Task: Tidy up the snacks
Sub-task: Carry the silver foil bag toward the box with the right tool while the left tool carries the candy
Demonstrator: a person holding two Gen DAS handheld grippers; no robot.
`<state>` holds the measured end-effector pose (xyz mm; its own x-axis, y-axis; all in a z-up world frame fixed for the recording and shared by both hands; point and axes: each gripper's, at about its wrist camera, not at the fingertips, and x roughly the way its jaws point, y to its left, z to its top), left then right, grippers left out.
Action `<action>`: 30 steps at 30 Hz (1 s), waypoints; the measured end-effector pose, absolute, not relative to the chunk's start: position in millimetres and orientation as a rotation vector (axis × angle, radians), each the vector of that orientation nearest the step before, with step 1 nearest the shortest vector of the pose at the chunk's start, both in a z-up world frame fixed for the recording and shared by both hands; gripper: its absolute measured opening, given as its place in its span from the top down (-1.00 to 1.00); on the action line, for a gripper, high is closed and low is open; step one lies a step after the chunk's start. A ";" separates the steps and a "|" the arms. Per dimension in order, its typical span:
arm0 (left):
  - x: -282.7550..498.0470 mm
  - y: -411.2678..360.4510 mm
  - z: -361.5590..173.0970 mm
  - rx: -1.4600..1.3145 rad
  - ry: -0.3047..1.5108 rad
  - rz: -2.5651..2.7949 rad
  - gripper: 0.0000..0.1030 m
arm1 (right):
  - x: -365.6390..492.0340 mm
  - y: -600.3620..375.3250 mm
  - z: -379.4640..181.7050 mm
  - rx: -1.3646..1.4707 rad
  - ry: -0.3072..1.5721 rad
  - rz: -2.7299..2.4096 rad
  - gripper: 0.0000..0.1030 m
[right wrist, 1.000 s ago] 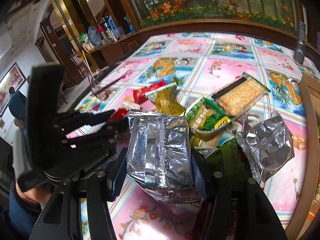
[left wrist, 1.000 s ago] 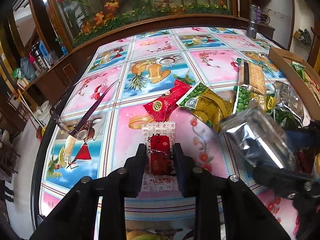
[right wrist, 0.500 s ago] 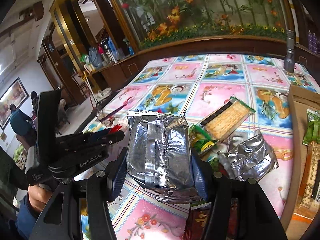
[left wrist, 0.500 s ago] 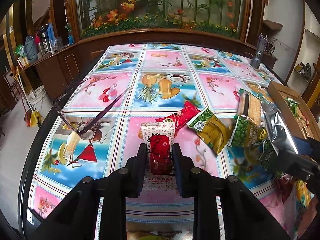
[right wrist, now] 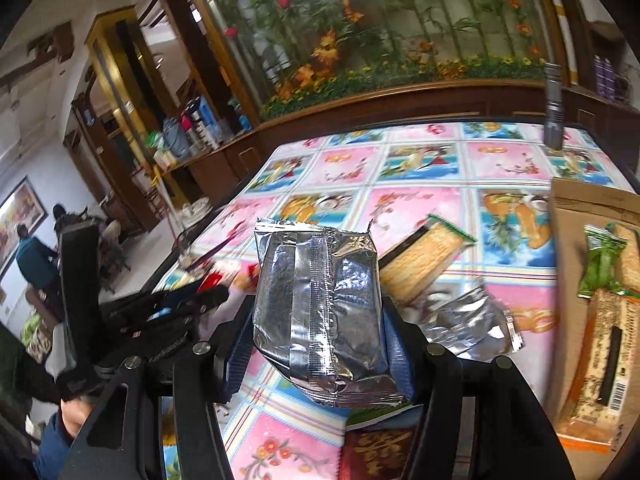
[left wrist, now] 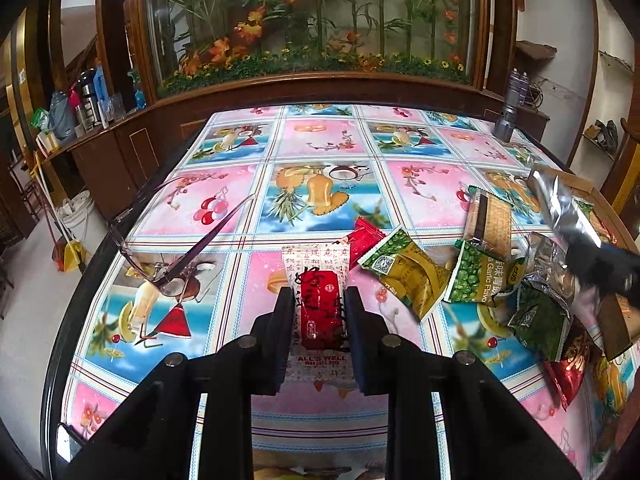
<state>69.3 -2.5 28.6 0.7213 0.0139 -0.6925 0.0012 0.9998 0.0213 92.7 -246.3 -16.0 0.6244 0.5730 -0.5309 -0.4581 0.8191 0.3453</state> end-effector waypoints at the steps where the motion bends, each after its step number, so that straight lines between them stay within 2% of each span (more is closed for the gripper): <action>1: 69.3 -3.6 28.7 0.017 0.766 0.001 0.53 | 94.9 -251.9 -14.9 0.195 0.669 0.583 -0.23; 11: 66.1 -20.9 25.7 0.038 0.768 -0.049 0.53 | 99.8 -328.8 10.9 0.285 0.582 0.428 -0.23; 22: 67.5 -23.7 24.1 0.019 0.782 -0.070 0.53 | 119.8 -414.6 -6.8 0.459 0.608 0.285 -0.22; 30: 63.8 -26.7 35.4 -0.028 0.772 -0.089 0.53 | 115.2 -451.9 2.4 0.462 0.549 0.169 -0.22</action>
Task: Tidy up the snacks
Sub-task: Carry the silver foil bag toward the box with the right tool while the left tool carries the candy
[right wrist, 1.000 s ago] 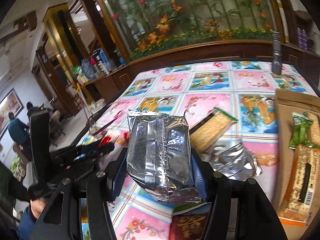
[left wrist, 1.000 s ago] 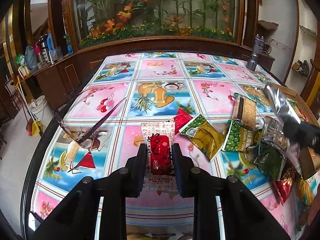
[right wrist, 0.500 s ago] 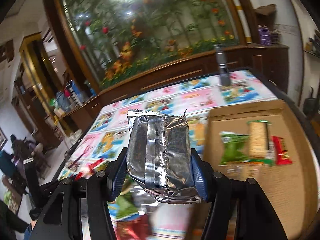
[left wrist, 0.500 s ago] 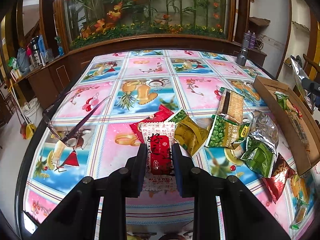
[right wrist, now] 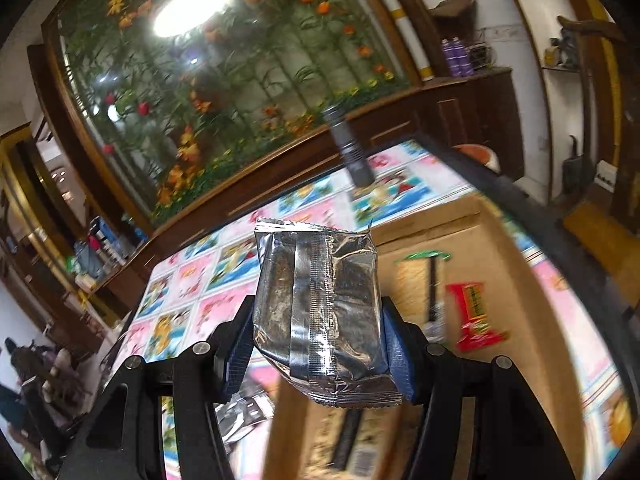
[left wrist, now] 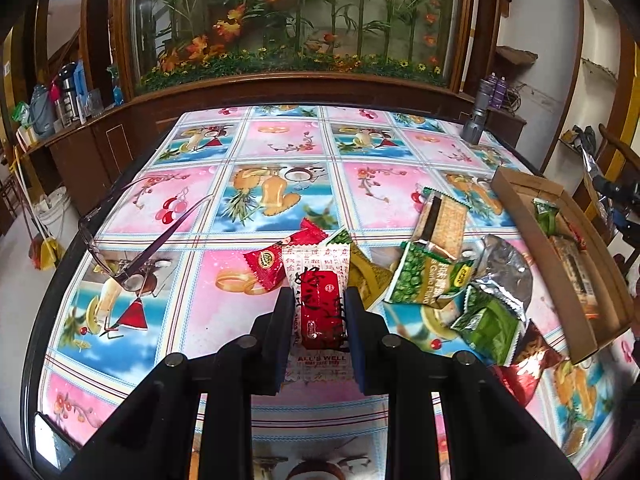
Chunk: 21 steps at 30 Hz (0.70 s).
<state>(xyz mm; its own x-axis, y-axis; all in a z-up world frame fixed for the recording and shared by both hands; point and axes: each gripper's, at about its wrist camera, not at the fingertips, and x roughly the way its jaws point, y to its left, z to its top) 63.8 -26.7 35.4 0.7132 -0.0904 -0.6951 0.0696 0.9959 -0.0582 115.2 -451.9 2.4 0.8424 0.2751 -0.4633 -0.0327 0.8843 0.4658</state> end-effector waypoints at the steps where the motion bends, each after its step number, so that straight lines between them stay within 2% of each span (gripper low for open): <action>1: 63.2 -27.8 37.4 -0.029 0.770 -0.090 0.53 | 114.9 -455.4 2.5 0.471 0.547 0.159 -0.22; 21: 64.6 -126.0 72.8 0.049 0.734 -0.257 0.53 | 119.1 -474.3 -2.5 0.510 0.581 0.153 -0.22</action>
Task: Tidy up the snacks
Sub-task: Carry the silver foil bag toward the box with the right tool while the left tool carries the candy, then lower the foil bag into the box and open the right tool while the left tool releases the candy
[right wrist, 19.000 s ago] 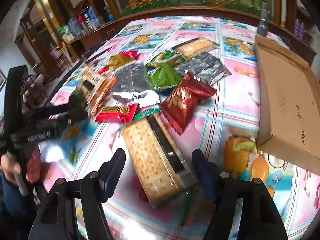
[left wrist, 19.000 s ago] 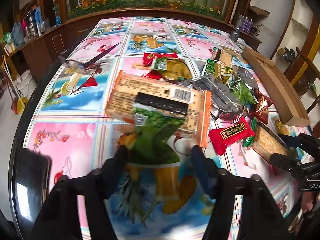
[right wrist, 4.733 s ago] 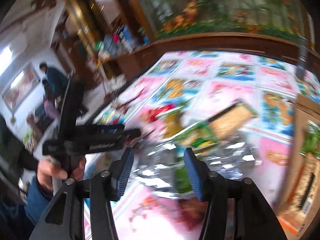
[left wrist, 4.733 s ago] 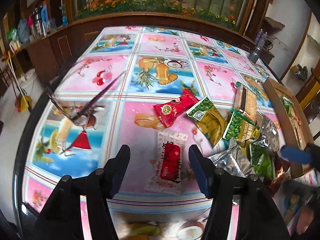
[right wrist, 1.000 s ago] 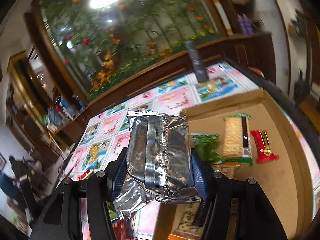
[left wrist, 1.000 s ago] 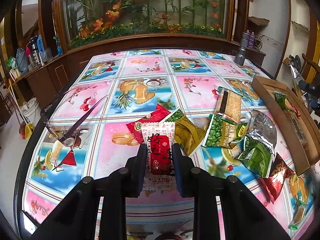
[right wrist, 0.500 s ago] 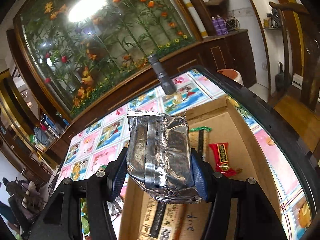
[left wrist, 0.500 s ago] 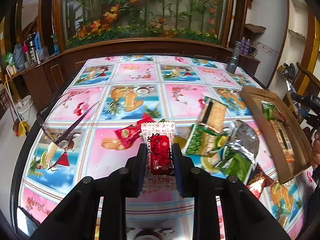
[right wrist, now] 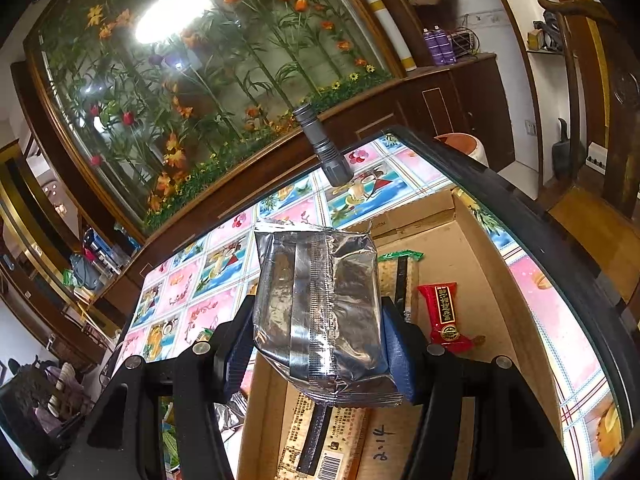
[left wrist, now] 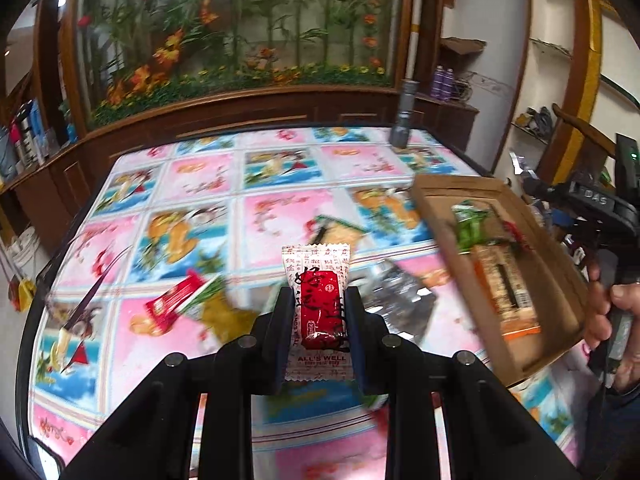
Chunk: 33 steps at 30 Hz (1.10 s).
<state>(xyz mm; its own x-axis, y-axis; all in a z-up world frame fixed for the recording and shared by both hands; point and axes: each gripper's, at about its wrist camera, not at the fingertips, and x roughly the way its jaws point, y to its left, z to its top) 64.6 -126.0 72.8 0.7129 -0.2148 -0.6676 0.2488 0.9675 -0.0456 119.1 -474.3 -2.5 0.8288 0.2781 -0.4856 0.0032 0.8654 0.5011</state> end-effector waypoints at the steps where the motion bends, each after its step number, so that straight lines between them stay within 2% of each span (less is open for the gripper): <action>1: 65.9 -132.0 74.0 0.051 0.734 -0.267 0.53 | 119.4 -475.5 -2.9 0.514 0.580 0.151 -0.22; 10: 70.8 -227.5 83.1 0.053 0.744 -0.450 0.53 | 119.3 -504.6 -7.5 0.601 0.577 0.140 -0.22; 18: 63.2 -299.9 47.5 0.082 0.810 -0.575 0.53 | 129.8 -501.0 -21.1 0.591 0.666 0.103 -0.22; 33: 54.1 -314.5 27.5 0.137 0.839 -0.623 0.52 | 136.3 -495.7 -36.0 0.525 0.797 0.064 -0.21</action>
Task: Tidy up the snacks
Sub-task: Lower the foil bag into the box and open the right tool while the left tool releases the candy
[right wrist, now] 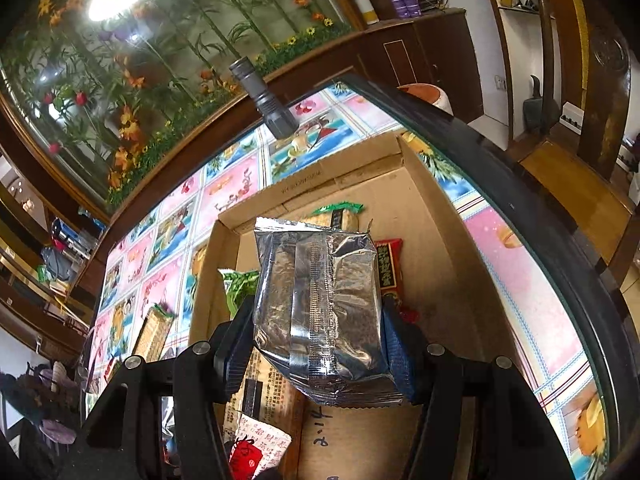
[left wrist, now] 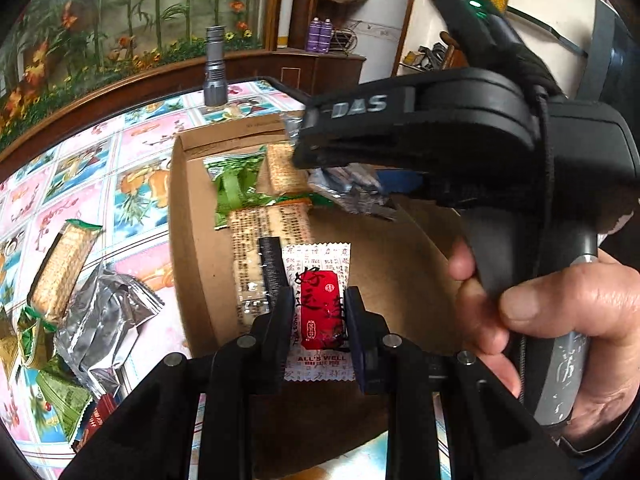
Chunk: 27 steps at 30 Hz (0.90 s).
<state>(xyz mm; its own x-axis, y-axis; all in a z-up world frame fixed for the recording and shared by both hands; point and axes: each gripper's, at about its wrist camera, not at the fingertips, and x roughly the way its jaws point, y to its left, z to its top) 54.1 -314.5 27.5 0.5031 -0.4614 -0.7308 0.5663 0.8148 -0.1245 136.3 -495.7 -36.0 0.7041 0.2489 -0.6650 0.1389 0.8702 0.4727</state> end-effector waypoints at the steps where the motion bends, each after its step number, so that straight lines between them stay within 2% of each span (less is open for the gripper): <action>1: 54.4 -315.5 26.8 0.141 0.838 -0.624 0.52 | 136.2 -494.4 -35.8 0.520 0.801 0.064 -0.21; 27: 55.9 -310.5 27.2 0.119 0.845 -0.638 0.51 | 138.9 -482.4 -40.2 0.457 0.852 0.048 -0.21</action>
